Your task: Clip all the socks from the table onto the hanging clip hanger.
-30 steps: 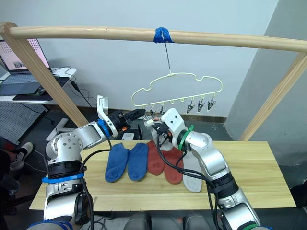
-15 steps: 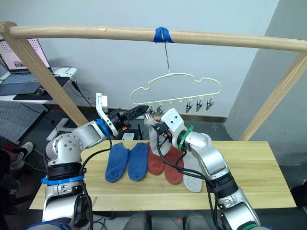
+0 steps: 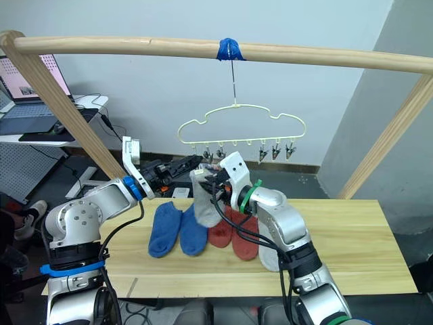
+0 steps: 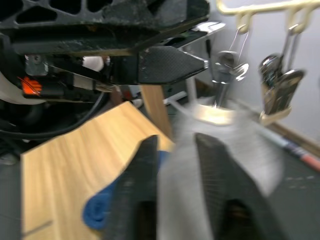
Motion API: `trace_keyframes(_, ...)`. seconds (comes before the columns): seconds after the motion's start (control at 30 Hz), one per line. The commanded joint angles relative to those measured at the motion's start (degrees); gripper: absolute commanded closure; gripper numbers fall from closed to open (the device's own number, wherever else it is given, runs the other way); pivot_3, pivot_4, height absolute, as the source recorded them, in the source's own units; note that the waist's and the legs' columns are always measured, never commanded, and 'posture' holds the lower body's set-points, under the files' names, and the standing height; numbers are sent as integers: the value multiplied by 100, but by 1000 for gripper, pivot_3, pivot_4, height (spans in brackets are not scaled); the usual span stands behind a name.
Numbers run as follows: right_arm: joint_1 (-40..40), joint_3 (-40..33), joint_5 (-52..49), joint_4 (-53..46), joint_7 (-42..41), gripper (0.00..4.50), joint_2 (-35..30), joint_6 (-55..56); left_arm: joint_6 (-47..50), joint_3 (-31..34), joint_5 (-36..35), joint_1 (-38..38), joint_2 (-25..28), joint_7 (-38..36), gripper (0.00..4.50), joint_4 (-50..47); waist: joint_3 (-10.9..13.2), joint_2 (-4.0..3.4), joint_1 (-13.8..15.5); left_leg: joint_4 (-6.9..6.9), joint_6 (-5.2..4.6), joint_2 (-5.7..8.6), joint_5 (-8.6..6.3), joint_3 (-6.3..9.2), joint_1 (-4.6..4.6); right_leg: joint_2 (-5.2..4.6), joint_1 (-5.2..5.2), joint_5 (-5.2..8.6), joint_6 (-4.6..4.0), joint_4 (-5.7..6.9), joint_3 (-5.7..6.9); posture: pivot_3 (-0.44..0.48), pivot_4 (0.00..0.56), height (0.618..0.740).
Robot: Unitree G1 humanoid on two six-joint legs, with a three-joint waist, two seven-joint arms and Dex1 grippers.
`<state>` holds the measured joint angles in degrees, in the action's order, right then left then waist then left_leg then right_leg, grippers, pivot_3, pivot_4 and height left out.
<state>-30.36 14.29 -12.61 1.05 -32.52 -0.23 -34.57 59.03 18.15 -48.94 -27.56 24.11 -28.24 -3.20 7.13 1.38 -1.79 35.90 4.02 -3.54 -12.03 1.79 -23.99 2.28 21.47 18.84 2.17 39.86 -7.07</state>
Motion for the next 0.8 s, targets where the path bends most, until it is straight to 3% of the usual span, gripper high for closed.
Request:
trace_keyframes(0.03,-31,-90,-20,-32,-70,1948,-196,105,-267,-74,105,37,152,-107,0,-345,0,0,2,0,0,0,0,-1,0,0,0,0,0,0,0,62,99,740)
trace_keyframes(0.2,214,-219,-129,-253,-151,129,-613,73,-397,-232,192,232,229,-178,0,-496,0,0,0,-3,0,0,0,-3,0,-1,2,0,0,-1,-1,55,93,740)
trace_keyframes(0.23,256,-242,-152,-303,-170,22,-674,62,-425,-264,219,254,236,-178,0,-517,0,0,-2,-4,0,-1,0,-3,-1,-1,3,0,0,-1,-1,55,93,740)
trace_keyframes(0.4,629,-451,-185,-777,-194,22,-1112,109,-832,-467,534,341,116,-95,0,-585,0,0,-4,-5,0,0,0,-7,0,-1,6,1,0,-1,-5,39,90,740)
trace_keyframes(0.57,1287,-1252,-745,-1841,-403,22,-1635,365,-2136,-1196,1616,522,-80,-138,0,-547,0,0,16,-5,1,5,-1,-15,-5,-8,2,12,20,-15,-10,20,90,740)
trace_keyframes(0.8,1616,-1335,-795,-2084,-357,22,-1920,483,-2875,-1496,2204,498,-354,-103,0,-364,0,0,-81,-4,0,2,-1,-24,-2,-4,-4,12,20,-33,-18,1,89,740)
